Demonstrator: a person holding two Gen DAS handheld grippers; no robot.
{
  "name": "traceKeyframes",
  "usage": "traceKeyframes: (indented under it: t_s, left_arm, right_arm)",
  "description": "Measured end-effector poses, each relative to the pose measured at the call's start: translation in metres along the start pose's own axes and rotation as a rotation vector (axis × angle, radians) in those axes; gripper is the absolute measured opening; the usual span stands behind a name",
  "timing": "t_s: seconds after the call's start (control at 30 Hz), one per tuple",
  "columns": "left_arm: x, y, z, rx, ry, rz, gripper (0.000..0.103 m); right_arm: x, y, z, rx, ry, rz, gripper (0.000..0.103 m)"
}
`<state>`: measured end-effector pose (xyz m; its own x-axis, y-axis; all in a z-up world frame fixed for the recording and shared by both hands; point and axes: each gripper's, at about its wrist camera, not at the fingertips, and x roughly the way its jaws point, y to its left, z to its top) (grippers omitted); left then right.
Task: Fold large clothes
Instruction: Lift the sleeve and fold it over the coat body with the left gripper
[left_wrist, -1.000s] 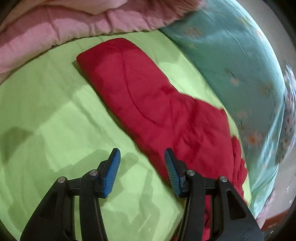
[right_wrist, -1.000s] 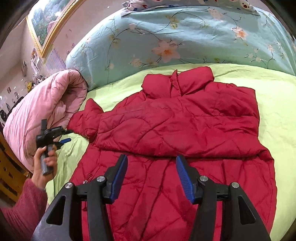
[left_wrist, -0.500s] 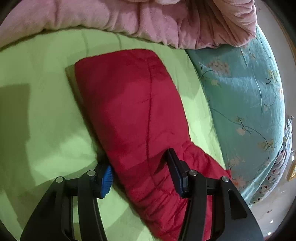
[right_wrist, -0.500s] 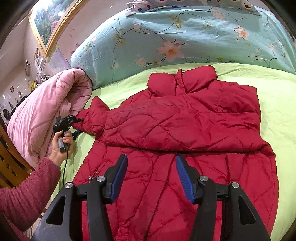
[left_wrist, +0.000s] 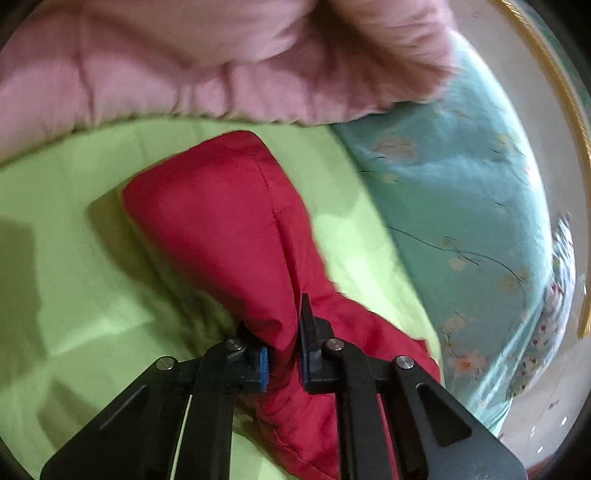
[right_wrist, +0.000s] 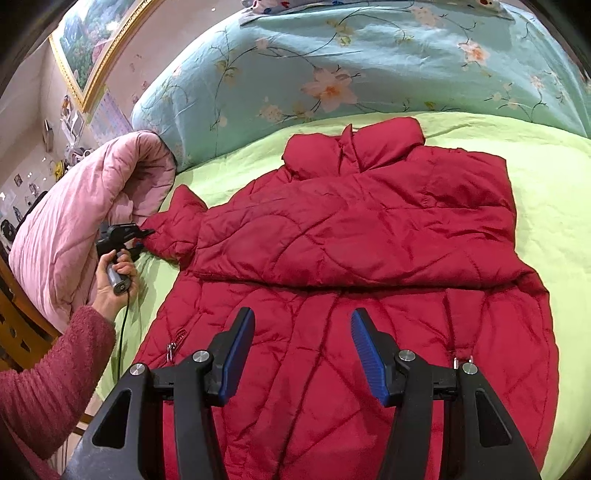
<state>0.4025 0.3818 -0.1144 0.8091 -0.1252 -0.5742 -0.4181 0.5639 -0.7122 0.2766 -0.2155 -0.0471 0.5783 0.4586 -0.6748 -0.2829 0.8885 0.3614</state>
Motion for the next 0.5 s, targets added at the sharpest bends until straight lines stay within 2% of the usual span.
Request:
traceKeyframes:
  t_s: [0.2, 0.3, 0.5]
  left_arm:
    - [-0.046, -0.055, -0.029, 0.144, -0.046, -0.07, 0.009]
    - [-0.061, -0.086, -0.051, 0.213, -0.047, -0.114, 0.009]
    - [-0.086, -0.154, -0.106, 0.379, -0.024, -0.185, 0.009]
  right_arm:
    - [-0.007, -0.007, 0.001, 0.029, -0.016, 0.02, 0.057]
    - [-0.011, -0.009, 0.002, 0.046, -0.02, 0.055, 0.057]
    - [-0.024, -0.019, 0.004, 0.078, -0.034, 0.069, 0.057]
